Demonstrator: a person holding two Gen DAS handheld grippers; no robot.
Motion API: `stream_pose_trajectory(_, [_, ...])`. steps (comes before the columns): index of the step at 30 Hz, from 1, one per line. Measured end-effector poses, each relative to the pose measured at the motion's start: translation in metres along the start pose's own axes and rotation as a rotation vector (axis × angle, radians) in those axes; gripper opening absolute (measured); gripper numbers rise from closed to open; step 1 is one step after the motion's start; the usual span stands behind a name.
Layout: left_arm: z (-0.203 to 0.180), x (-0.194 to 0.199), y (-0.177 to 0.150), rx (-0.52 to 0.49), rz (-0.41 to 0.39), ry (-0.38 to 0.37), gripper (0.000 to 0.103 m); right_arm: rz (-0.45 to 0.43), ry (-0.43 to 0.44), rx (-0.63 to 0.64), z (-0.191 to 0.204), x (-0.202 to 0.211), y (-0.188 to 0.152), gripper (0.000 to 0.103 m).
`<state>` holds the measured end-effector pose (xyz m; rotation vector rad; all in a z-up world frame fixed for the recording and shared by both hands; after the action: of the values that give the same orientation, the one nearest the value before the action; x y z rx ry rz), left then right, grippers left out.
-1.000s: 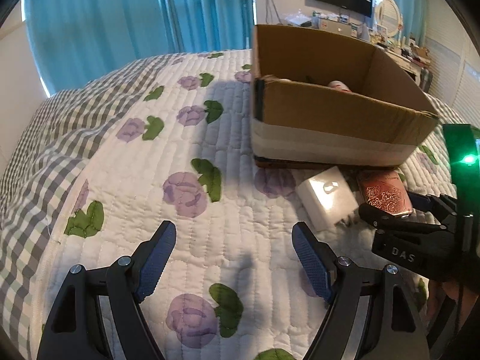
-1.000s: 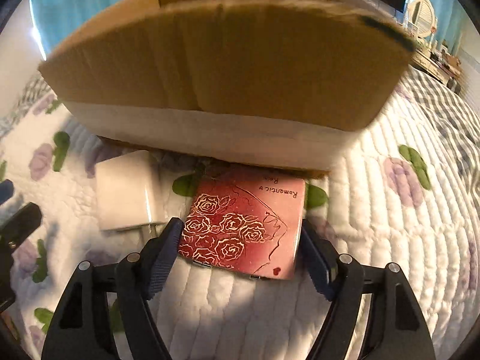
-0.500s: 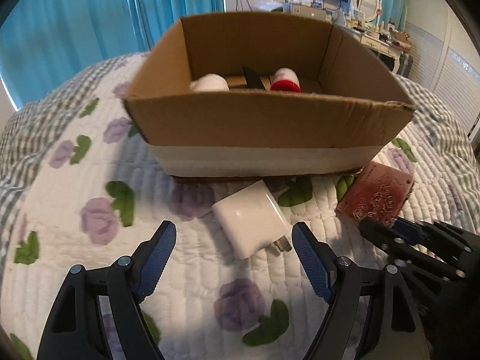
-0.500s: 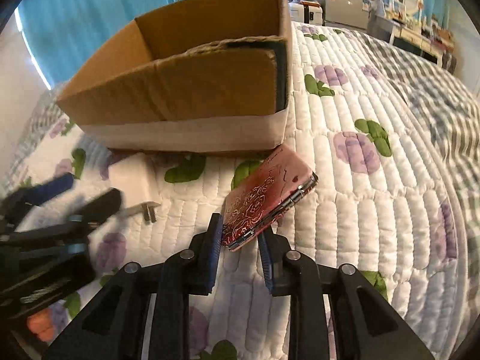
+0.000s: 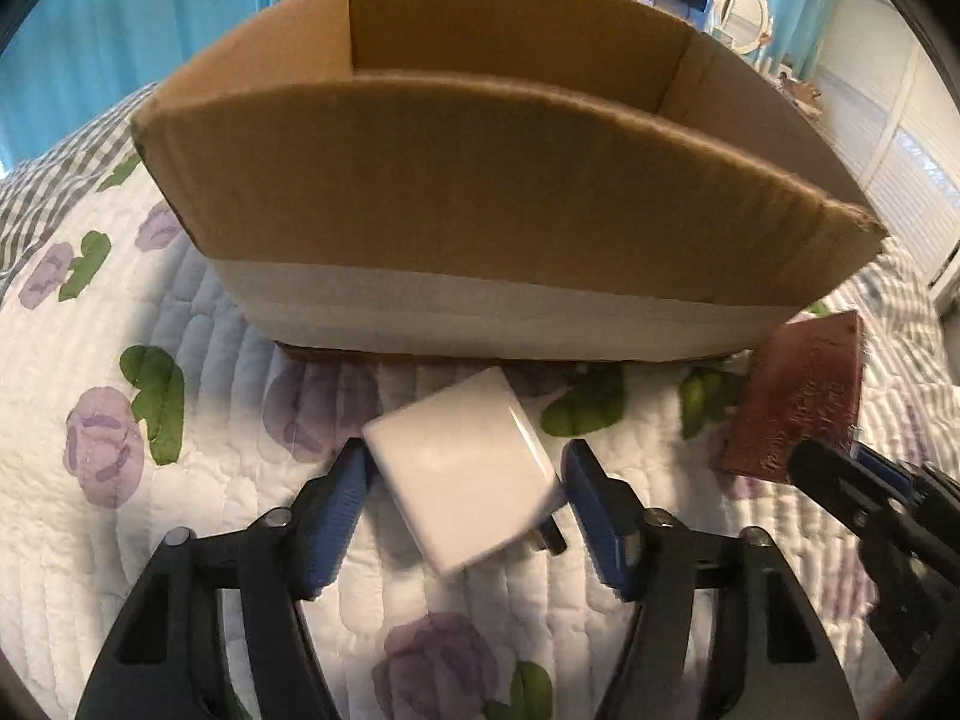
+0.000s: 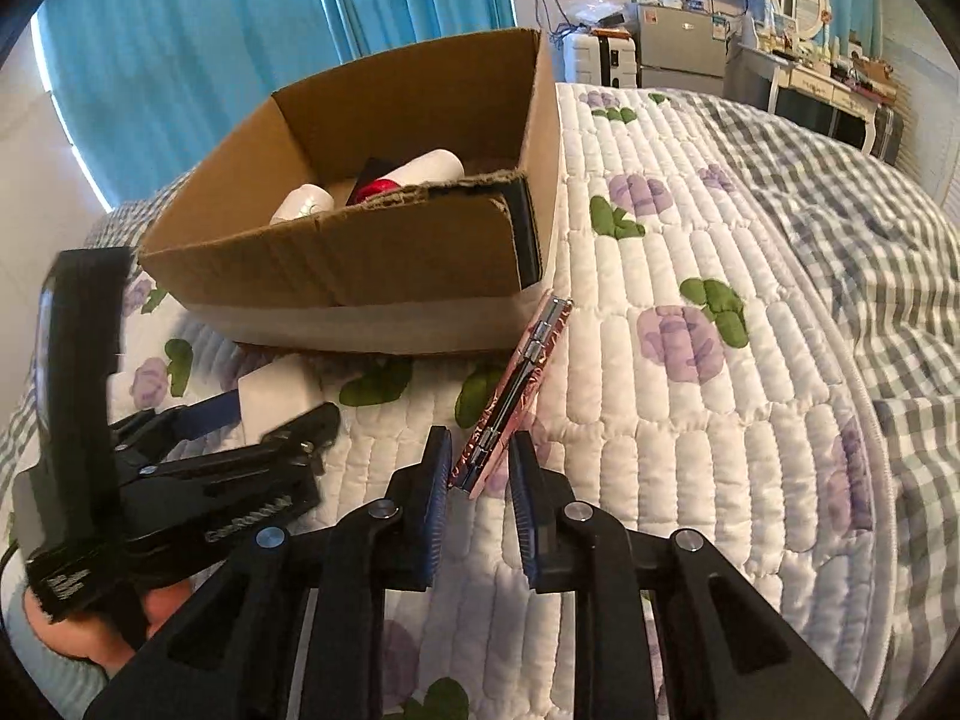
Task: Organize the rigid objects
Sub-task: 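Grasp the white charger with left tool while right tool grasps pink card case, then carry charger and pink card case into the box and open both tools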
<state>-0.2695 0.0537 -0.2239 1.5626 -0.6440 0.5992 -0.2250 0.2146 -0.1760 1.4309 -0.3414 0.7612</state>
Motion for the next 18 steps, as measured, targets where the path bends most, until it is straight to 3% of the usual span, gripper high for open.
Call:
stream_pose_trajectory(9, [0.008,0.033,0.002,0.000,-0.029,-0.008,0.061,-0.030,-0.005,0.061,0.022,0.014,0.014,0.010])
stream_pose_trajectory(12, [0.008,0.047,0.001,-0.013,-0.038,-0.011,0.059,-0.026,-0.035,0.128,0.031,0.016,0.011,0.010])
stream_pose_trajectory(18, [0.013,0.078,0.001,-0.048,-0.084,-0.038,0.054,-0.052,-0.025,0.130,0.040,0.035,0.016,0.010])
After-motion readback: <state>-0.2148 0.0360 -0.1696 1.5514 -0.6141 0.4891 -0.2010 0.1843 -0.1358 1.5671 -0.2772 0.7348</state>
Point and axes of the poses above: each gripper's, at about its wrist camera, not at the fingertips, and x roughly against the way its jaws point, z to its left, y to its top, the point moved 9 cm from there along -x, roughly the way its jaws point, and after that the axes turned 12 degrees about -z, right-handed, at the moved point
